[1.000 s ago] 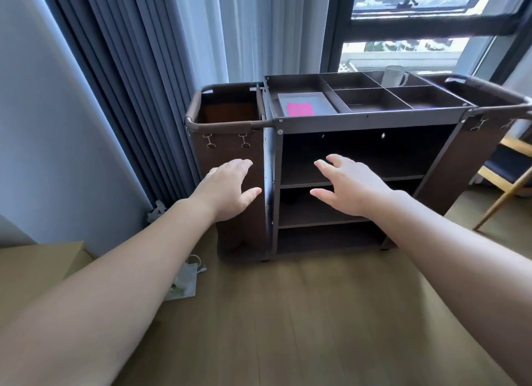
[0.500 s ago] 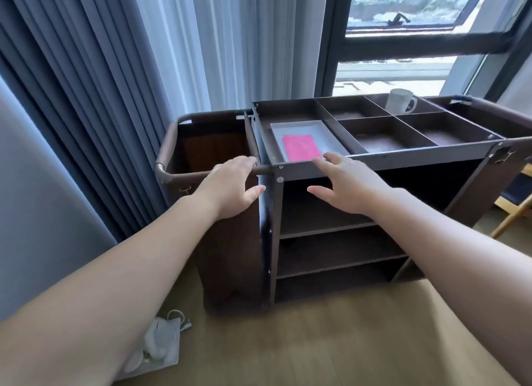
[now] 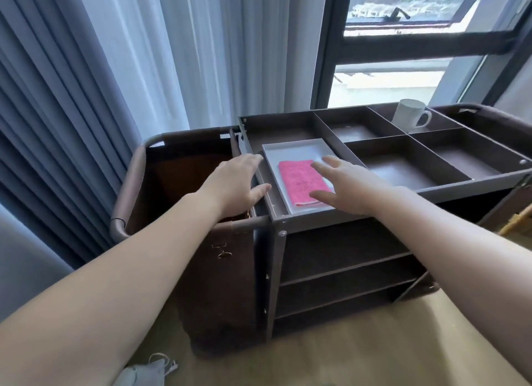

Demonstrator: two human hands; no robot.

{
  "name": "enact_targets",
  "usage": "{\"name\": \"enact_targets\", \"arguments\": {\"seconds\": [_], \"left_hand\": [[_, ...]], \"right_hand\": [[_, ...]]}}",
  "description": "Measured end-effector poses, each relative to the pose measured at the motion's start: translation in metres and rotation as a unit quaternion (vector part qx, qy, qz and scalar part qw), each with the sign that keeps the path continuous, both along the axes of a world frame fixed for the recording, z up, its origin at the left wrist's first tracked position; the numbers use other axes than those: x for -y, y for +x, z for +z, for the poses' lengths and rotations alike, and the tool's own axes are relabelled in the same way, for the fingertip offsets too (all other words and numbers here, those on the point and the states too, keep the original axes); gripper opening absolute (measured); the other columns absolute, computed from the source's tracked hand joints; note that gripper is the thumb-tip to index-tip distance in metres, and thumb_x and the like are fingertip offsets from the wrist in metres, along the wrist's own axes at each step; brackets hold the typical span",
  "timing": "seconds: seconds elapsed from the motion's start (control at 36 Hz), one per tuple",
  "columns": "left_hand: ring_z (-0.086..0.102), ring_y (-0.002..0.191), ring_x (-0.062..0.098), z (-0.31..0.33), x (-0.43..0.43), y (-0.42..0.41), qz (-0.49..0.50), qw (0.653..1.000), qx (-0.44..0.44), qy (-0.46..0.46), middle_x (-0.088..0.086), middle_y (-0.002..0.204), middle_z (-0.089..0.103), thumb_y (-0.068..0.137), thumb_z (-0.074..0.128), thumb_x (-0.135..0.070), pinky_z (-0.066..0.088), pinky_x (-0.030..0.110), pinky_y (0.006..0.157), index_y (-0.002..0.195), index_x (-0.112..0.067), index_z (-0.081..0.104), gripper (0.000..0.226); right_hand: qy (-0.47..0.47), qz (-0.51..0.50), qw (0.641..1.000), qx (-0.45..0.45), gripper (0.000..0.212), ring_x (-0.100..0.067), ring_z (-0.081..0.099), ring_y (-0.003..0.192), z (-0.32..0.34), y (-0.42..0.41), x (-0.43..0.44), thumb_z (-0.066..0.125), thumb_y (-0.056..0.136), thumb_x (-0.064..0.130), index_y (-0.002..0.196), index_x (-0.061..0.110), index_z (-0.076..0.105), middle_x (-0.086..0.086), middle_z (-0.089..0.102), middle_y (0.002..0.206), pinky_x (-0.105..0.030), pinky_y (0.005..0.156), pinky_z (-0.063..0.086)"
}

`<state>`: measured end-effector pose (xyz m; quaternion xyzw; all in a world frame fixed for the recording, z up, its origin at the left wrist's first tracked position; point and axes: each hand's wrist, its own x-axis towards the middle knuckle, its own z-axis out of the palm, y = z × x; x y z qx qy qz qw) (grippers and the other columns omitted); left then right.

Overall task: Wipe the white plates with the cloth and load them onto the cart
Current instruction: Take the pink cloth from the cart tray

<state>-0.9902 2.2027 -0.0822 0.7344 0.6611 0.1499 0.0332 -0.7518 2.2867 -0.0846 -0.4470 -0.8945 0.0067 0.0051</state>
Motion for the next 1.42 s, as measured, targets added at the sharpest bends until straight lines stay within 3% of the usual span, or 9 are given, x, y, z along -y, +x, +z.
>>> {"name": "enact_targets", "arguments": {"seconds": [0.14,0.56,0.72,0.83,1.0,1.11,1.17,1.33,1.42], "left_hand": [[0.029,0.144,0.022,-0.007,-0.031,0.004,0.02,1.0,-0.007,-0.007,0.006,0.156,0.032,0.095,0.055,-0.042,0.025,0.042,0.119,0.152,-0.011,0.027,0.07],[0.029,0.143,0.022,-0.022,-0.089,0.016,0.11,0.993,-0.001,-0.033,0.007,0.156,0.033,0.095,0.054,-0.044,0.024,0.038,0.117,0.151,-0.01,0.028,0.07],[0.034,0.14,0.024,-0.027,-0.094,0.015,0.124,0.992,-0.005,-0.034,0.007,0.153,0.036,0.094,0.054,-0.044,0.026,0.04,0.115,0.15,-0.012,0.031,0.068],[0.03,0.142,0.022,-0.029,-0.093,0.013,0.12,0.992,-0.007,-0.037,0.006,0.155,0.034,0.095,0.054,-0.043,0.023,0.037,0.115,0.15,-0.012,0.029,0.068],[0.03,0.143,0.02,-0.029,-0.089,0.011,0.11,0.993,-0.008,-0.037,0.005,0.154,0.035,0.095,0.053,-0.044,0.023,0.037,0.116,0.151,-0.013,0.029,0.068],[0.034,0.14,0.021,-0.025,-0.083,0.007,0.098,0.995,-0.005,-0.025,0.004,0.151,0.04,0.095,0.054,-0.044,0.025,0.036,0.114,0.149,-0.013,0.031,0.066],[0.031,0.142,0.02,-0.023,-0.08,0.004,0.093,0.995,0.002,-0.023,0.003,0.153,0.037,0.095,0.054,-0.044,0.024,0.036,0.115,0.15,-0.014,0.03,0.067],[0.029,0.144,0.017,-0.018,-0.067,-0.003,0.069,0.997,0.028,-0.007,0.001,0.156,0.033,0.091,0.057,-0.051,0.025,0.035,0.118,0.152,-0.017,0.028,0.075],[0.042,0.133,0.013,-0.009,-0.054,-0.007,0.047,0.996,0.075,0.014,-0.004,0.146,0.045,0.087,0.059,-0.057,0.035,0.031,0.111,0.144,-0.023,0.039,0.07]], "right_hand": [[-0.044,0.044,0.997,0.056,0.081,-0.025,0.04,0.135,-0.008,-0.009,-0.051,0.05,0.088,0.063,0.152,0.033,0.012,-0.003,0.006,0.162,-0.041,0.109,0.035],[-0.147,0.163,0.954,0.204,0.122,-0.028,-0.004,0.148,-0.06,-0.038,-0.161,0.051,0.059,0.09,0.151,0.036,-0.01,0.001,-0.018,0.16,-0.055,0.116,0.013],[-0.143,0.182,0.949,0.213,0.098,-0.034,0.016,0.145,-0.077,-0.04,-0.171,0.052,0.077,0.076,0.152,0.032,0.007,0.002,0.006,0.161,-0.051,0.108,0.037],[-0.101,0.196,0.962,0.163,0.059,-0.028,0.052,0.113,-0.075,-0.043,-0.165,0.056,0.088,0.055,0.139,0.026,0.042,-0.005,0.046,0.136,-0.041,0.09,0.048],[-0.04,0.179,0.976,0.114,0.036,-0.031,0.057,0.1,-0.074,-0.043,-0.151,0.043,0.092,0.01,0.125,0.018,0.054,-0.009,0.056,0.119,-0.032,0.068,0.039],[-0.027,0.182,0.98,0.076,0.009,-0.018,0.056,0.069,-0.058,-0.042,-0.147,0.042,0.094,0.012,0.095,0.014,0.05,-0.005,0.067,0.099,-0.026,0.054,0.035],[-0.037,0.208,0.977,-0.007,0.027,-0.006,0.057,0.053,-0.048,-0.042,-0.141,0.034,0.096,0.012,0.084,0.02,0.057,0.005,0.074,0.091,-0.019,0.042,0.039],[-0.057,0.2,0.968,-0.139,0.01,-0.009,0.06,0.057,-0.003,-0.053,-0.107,0.05,0.089,0.013,0.08,0.017,0.047,0.032,0.065,0.076,-0.03,0.047,0.049],[-0.006,0.226,0.96,-0.164,0.013,-0.017,0.056,0.061,0.016,-0.071,-0.086,0.06,0.087,0.019,0.084,0.016,0.047,0.012,0.058,0.073,-0.033,0.057,0.046]]}}
